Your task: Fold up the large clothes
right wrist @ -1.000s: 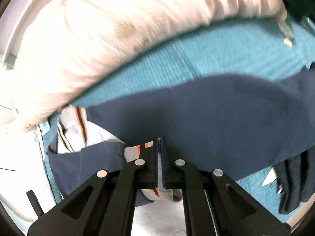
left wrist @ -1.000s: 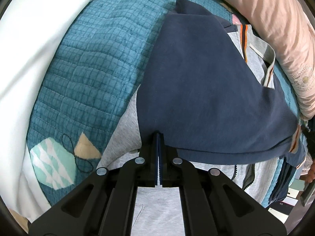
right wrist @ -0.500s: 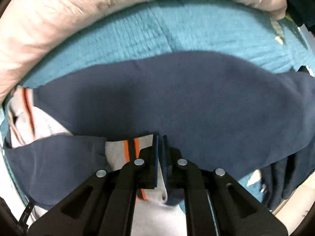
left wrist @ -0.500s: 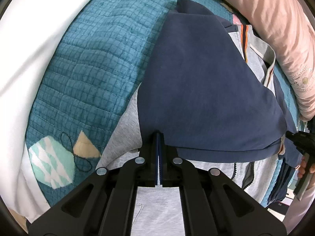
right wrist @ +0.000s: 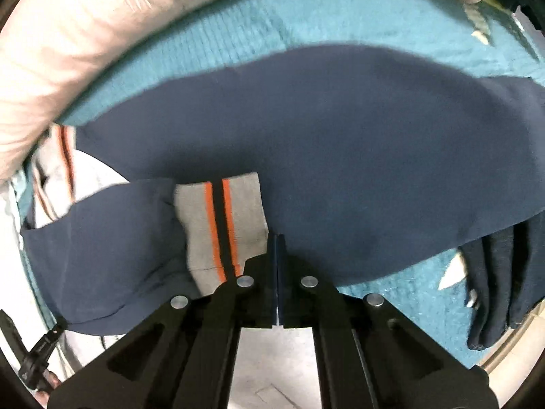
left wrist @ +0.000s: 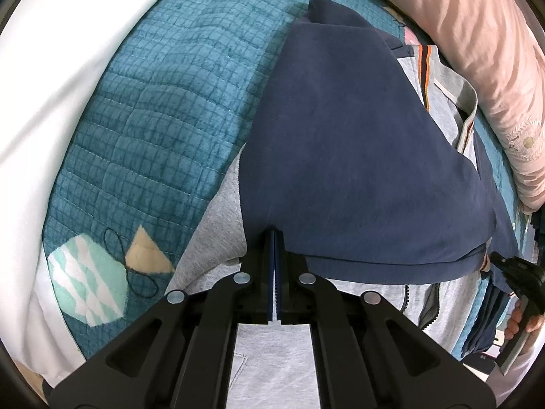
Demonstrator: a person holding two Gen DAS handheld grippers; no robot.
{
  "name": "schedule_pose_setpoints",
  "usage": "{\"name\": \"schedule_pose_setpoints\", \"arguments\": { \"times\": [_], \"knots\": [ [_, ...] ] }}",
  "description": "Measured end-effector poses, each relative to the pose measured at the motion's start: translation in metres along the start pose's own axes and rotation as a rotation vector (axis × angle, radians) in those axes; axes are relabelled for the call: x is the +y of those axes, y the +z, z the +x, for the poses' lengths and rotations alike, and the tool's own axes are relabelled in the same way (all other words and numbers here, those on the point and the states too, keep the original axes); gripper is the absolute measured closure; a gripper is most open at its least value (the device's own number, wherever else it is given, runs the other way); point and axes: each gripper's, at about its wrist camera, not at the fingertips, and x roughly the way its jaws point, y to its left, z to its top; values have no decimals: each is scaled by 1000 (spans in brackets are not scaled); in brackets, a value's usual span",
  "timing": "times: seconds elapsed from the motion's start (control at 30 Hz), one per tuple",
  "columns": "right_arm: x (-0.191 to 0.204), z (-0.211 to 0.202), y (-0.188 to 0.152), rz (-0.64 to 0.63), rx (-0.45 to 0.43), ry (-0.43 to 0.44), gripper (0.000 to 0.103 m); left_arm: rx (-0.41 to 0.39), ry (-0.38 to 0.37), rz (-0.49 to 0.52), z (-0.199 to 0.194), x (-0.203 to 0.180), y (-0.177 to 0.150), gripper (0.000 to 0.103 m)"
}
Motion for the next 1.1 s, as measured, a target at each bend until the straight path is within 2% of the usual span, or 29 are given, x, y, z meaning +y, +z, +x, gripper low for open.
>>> {"name": "schedule_pose_setpoints", "arguments": {
  "times": [0.07, 0.13, 0.23, 0.3, 0.4, 0.57, 0.6, 0.63, 0.7, 0.8, 0.83, 0.93, 1.1],
  "knots": [
    [-7, -6, -1, 11, 0, -9, 103, -3, 4, 7, 0, 0, 0, 102],
    [-19, -3, 0, 65, 41, 84, 103, -7, 7, 6, -1, -1, 0, 102],
    [-24, 1, -1, 63, 72, 112, 99, -6, 7, 1, 0, -2, -1, 102],
    [-23, 3, -5, 75, 78, 167, 99, -6, 7, -1, 0, -2, -1, 102],
    [-19, 7, -6, 67, 91, 133, 95, -8, 6, 1, 0, -3, 0, 102],
    [-10, 13, -2, 77, 107, 143, 94, -7, 5, 0, 0, -3, 0, 102],
    [-13, 13, -4, 86, 108, 153, 89, -6, 5, -2, 0, -3, 1, 102],
    [-16, 13, -9, 101, 116, 178, 80, -7, 5, -2, 0, -2, 1, 102],
    [-33, 10, -13, 115, 123, 214, 71, -10, 6, 2, 0, -2, 0, 102],
    [-27, 8, -13, 89, 107, 187, 73, -7, 4, -3, 0, -2, 1, 102],
    [-25, 10, -13, 81, 103, 185, 89, -7, 3, -5, 0, -2, 1, 102],
    [-18, 10, -18, 60, 74, 134, 99, -7, -2, -4, 0, 0, 2, 102],
    [-12, -1, -21, 67, 33, 115, 101, -3, -5, -3, -1, 2, 4, 102]
  ]
}}
